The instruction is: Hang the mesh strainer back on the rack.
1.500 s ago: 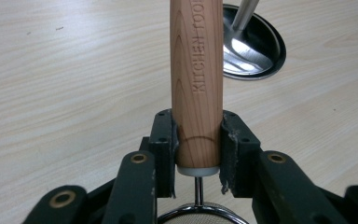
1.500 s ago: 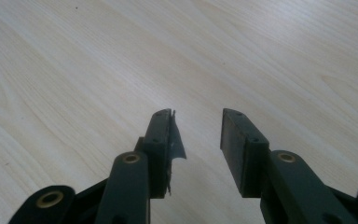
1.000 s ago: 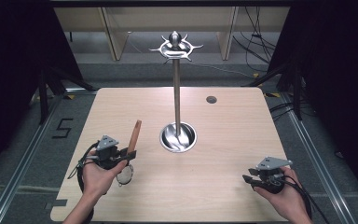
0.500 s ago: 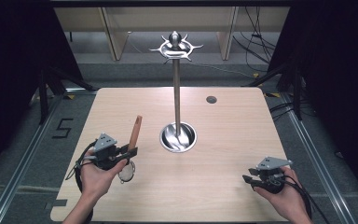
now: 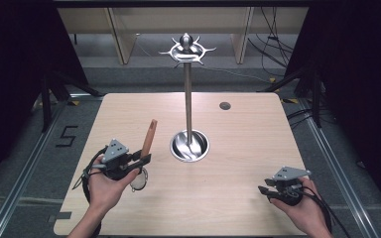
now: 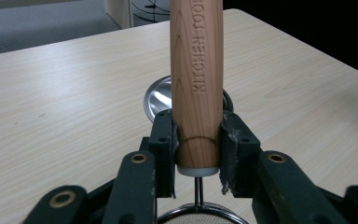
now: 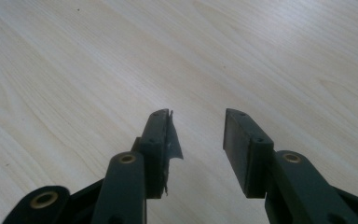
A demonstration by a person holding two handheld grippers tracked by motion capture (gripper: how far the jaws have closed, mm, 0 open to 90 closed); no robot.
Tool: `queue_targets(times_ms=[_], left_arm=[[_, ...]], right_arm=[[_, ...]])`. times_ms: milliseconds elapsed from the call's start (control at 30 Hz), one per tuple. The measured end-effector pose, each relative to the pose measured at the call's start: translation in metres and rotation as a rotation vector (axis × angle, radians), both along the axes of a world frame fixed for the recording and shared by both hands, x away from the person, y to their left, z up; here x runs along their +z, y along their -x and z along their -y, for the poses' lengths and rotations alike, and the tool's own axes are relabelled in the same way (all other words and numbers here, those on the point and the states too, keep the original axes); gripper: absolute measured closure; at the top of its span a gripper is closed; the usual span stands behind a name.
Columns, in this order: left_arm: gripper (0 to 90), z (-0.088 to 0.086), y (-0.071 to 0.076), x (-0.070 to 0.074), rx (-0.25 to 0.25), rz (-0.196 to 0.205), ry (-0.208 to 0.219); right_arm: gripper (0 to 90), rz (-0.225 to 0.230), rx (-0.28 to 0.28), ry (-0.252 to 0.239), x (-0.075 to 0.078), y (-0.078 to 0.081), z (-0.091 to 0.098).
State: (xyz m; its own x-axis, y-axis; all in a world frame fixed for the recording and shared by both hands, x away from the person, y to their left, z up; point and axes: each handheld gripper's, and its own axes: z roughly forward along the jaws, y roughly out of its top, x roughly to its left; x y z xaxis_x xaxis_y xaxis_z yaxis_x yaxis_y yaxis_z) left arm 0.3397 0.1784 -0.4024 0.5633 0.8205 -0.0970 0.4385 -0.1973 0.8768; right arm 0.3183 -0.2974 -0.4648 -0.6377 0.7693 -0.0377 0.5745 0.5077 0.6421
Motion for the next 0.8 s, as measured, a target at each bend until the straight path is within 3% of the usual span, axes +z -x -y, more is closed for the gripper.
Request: queue_targets(times_ms=[67,100,300,433,667,800], left_arm=[[68.3,0.002,0.0,0.0,-0.008,-0.007,0.0],[68.3,0.003,0.001,0.0,-0.006,-0.015,0.005],[68.2,0.005,0.001,-0.002,-0.022,-0.018,0.017],[68.2,0.008,0.002,0.002,-0.013,-0.002,0.033],[68.2,0.014,0.003,0.013,-0.042,0.032,0.022],[68.2,0.017,0.003,0.019,-0.047,0.046,0.038]], right_arm=[[61.9,-0.004,-0.005,-0.003,0.0,0.0,0.0],[61.9,0.015,0.007,0.007,-0.001,-0.002,0.001],[61.9,-0.003,-0.004,0.003,-0.001,-0.001,0.0],[61.9,-0.004,-0.007,-0.006,0.0,-0.001,0.0],[61.9,0.01,-0.003,-0.007,-0.001,-0.002,0.001],[61.9,0.01,-0.002,-0.006,-0.001,-0.002,0.001]])
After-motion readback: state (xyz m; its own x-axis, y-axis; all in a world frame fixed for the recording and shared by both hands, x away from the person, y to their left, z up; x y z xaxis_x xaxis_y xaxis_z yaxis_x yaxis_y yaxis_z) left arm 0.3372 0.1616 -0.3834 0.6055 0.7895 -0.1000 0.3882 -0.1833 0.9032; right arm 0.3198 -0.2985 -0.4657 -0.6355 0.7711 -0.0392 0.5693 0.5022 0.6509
